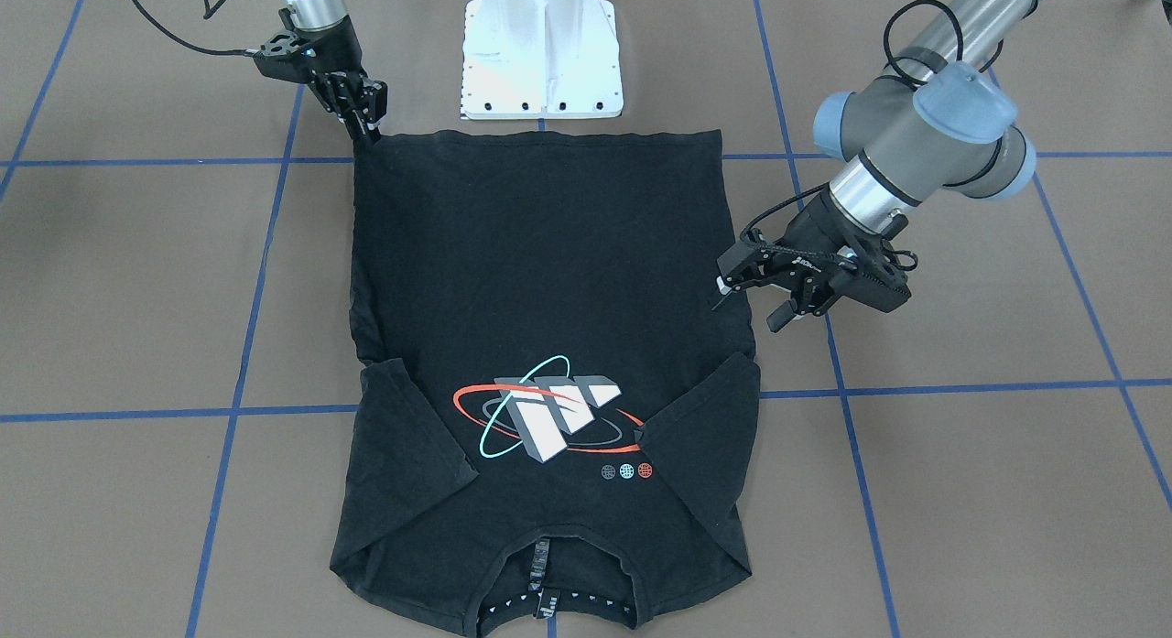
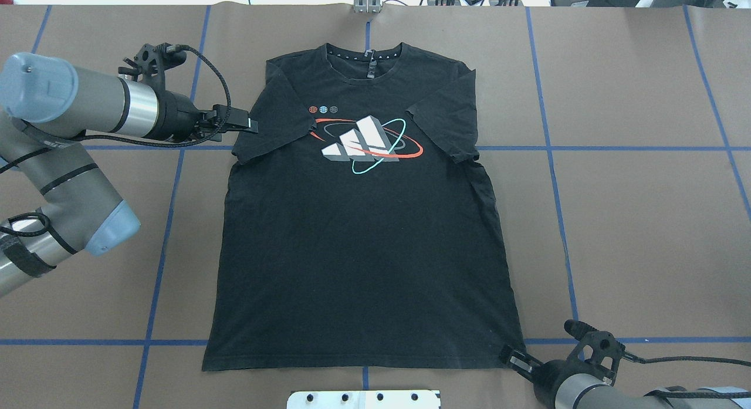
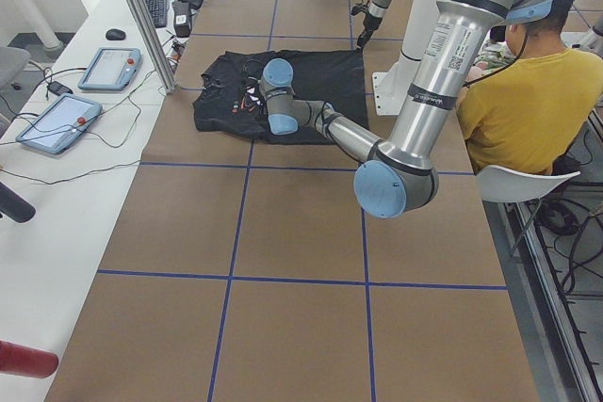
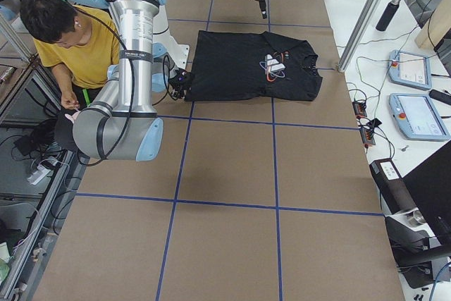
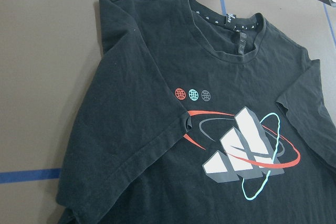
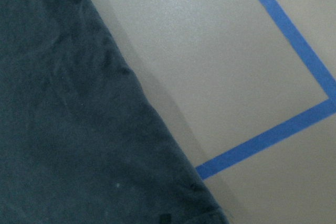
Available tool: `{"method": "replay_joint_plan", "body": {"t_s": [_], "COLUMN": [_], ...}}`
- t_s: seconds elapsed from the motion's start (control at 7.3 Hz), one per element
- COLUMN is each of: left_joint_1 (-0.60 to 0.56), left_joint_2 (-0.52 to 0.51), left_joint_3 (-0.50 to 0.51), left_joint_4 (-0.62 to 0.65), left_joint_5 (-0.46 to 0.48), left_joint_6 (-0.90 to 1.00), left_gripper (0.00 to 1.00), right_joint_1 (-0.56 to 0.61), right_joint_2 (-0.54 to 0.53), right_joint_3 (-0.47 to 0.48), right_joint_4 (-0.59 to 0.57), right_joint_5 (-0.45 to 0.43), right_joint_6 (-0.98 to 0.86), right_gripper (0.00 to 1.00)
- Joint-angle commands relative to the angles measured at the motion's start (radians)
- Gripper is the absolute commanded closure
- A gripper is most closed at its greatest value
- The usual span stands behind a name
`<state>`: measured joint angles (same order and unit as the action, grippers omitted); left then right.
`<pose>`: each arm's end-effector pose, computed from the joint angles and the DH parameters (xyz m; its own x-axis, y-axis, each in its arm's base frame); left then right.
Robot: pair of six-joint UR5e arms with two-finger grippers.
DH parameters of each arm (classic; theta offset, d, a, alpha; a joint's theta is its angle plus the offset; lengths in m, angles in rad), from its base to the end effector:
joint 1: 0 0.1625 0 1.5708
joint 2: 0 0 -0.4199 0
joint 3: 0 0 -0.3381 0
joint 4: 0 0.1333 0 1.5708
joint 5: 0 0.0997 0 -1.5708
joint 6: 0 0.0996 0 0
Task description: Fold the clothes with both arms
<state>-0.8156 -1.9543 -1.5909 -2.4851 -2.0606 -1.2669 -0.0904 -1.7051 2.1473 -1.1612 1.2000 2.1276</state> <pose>0.3333 -0.4802 0.3446 0.2625 0.1064 -0.9590 0.2639 0.9481 0.1774 -0.3986 -0.1340 0.4201 0.4578 0.4531 0.7649 -0.5057 0.8403 -0.1950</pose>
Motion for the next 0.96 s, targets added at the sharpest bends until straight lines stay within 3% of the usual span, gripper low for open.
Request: {"method": "replay_joint_plan", "body": {"t_s": [0.0, 0.14, 0.27, 0.41, 0.55, 0.82], "left_joint_1": [0.001, 0.000, 0.001, 0.001, 0.000, 0.000], "left_joint_2": [0.000, 0.000, 0.000, 0.000, 0.000, 0.000], "left_joint_3": [-0.001, 0.000, -0.001, -0.001, -0.001, -0.003], "left_joint_4": [0.000, 0.000, -0.002, -0.002, -0.002, -0.002], "left_joint_5": [0.000, 0.000, 0.000, 0.000, 0.000, 0.000], "left_joint_6": [-0.011, -0.012, -0.012, -0.012, -0.014, -0.015], "left_gripper": [0.00, 0.00, 0.00, 0.00, 0.00, 0.00], "right_joint_1": [0.004, 0.012, 0.012, 0.009, -0.002, 0.000], "right_joint_2": [-0.001, -0.007, -0.014, -0.011, 0.007, 0.025], "right_joint_3": [0.005, 0.025, 0.026, 0.020, 0.025, 0.026], "right_joint_4": [0.000, 0.000, -0.002, -0.043, -0.134, -0.143], "right_joint_5": [0.000, 0.003, 0.003, 0.004, 0.001, 0.001], "right_joint_6": [0.000, -0.003, -0.002, -0.003, -0.002, -0.003], "right_gripper": [1.00, 0.93, 0.76, 0.38, 0.21, 0.19]}}
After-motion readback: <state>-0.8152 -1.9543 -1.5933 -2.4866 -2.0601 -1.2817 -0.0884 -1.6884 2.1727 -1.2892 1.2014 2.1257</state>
